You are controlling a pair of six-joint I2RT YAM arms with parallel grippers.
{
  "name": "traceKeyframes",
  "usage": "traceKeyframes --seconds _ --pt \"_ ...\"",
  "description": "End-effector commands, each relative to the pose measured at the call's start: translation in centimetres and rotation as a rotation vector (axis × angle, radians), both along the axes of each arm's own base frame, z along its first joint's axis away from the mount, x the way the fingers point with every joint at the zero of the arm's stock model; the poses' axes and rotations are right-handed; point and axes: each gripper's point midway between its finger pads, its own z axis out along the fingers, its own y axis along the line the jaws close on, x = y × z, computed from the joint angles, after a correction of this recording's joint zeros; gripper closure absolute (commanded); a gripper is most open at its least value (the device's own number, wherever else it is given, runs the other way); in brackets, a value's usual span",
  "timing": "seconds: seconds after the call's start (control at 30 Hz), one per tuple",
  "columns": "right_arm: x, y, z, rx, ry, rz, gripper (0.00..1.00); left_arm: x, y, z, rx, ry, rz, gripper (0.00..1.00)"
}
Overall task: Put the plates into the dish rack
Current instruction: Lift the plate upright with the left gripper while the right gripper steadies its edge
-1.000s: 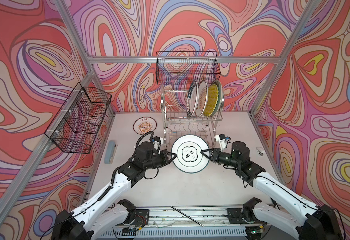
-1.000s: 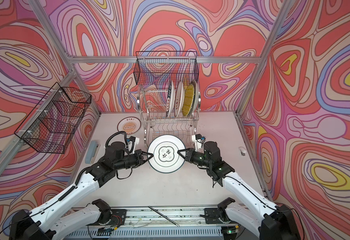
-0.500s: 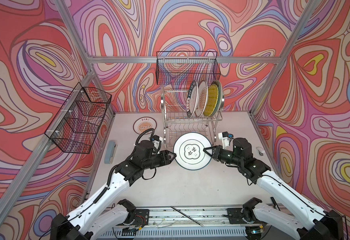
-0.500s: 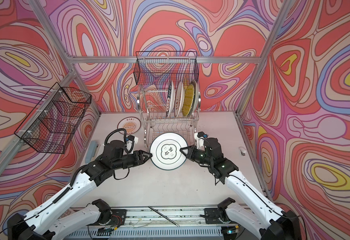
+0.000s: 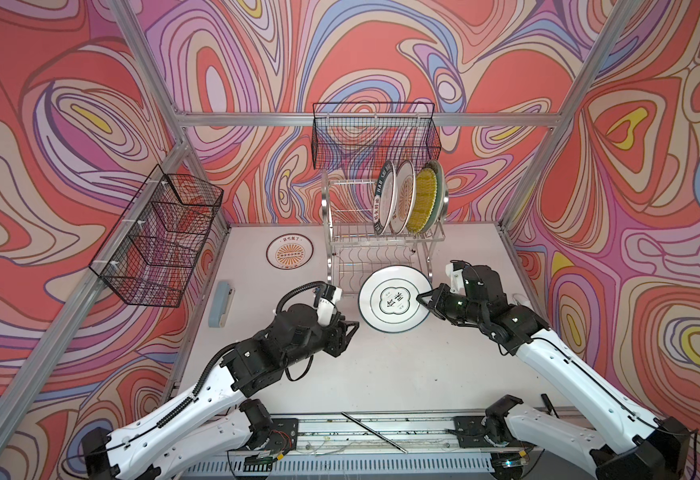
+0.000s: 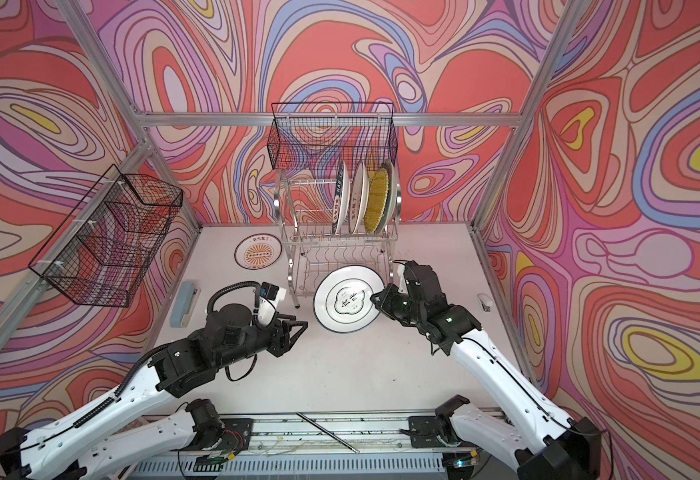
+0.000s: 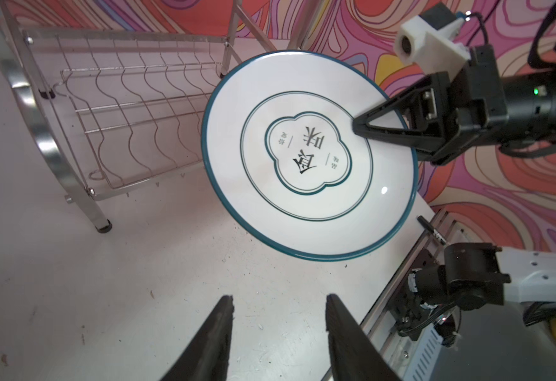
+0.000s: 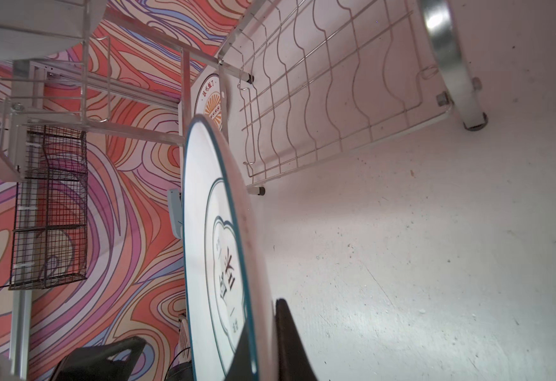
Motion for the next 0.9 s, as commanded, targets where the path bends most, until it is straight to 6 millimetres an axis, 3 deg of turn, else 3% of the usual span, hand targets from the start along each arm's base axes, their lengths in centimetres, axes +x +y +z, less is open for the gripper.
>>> traceKeyframes --seconds 0.0,0.47,0.87 --pt "0.4 0.3 2.0 0.019 -0.028 -0.016 1.00 0.5 -1.2 1.5 0.128 -0.282 -0.021 0.57" --pt "0.1 0.2 3.9 0.029 -0.044 -0.016 1.00 -0.6 -7.6 2.9 0.501 -0.720 -0.122 0.57" --pt "0.0 0.0 4.3 0.033 -0.052 -0.029 1.00 -1.8 -10.1 1.7 0.619 -0.766 -0.261 0.56"
